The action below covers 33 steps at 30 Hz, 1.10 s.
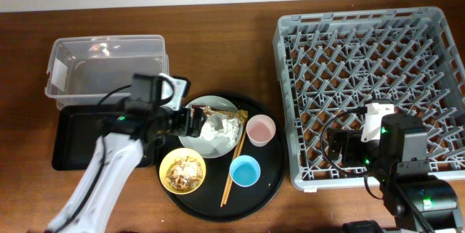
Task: Sort waste into correct bins and load items into the dishwasher rack
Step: 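Grasp the plastic wrapper on the grey plate with the left gripper, then move the wrapper over the clear bin and release it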
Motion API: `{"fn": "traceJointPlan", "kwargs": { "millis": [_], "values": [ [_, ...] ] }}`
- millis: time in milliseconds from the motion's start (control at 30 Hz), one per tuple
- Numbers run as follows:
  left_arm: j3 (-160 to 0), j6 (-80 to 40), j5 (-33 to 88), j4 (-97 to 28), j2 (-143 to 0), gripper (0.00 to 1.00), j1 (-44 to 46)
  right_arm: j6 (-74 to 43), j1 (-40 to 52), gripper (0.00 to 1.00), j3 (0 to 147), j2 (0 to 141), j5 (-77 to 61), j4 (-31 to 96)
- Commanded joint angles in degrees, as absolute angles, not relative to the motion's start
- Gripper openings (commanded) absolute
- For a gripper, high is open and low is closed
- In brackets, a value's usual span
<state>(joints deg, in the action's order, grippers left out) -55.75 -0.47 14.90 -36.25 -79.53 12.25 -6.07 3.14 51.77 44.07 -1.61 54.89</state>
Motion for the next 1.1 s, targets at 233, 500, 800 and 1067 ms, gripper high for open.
{"fn": "traceJointPlan", "kwargs": {
  "millis": [233, 500, 800, 1067],
  "values": [
    [-56.51, -0.62, 9.41, -30.68, -97.06, 0.57, 16.51, -6.44, 2.96, 0.99, 52.82, 45.23, -2.37, 54.7],
    [-56.47, -0.6, 9.78, -30.46, -97.58, 0.15, 18.94, -6.44, 2.96, 0.99, 52.82, 45.23, -2.35, 54.76],
    [-66.52, -0.58, 1.45, -43.35, -90.61, 0.0, 14.0, -6.44, 2.96, 0.99, 52.82, 45.21, -2.35, 55.09],
    [-71.7, -0.36, -4.4, -28.69, -87.66, 0.03, 1.54, -6.42, 2.96, 0.99, 52.82, 45.23, -2.35, 55.11]
  ]
}}
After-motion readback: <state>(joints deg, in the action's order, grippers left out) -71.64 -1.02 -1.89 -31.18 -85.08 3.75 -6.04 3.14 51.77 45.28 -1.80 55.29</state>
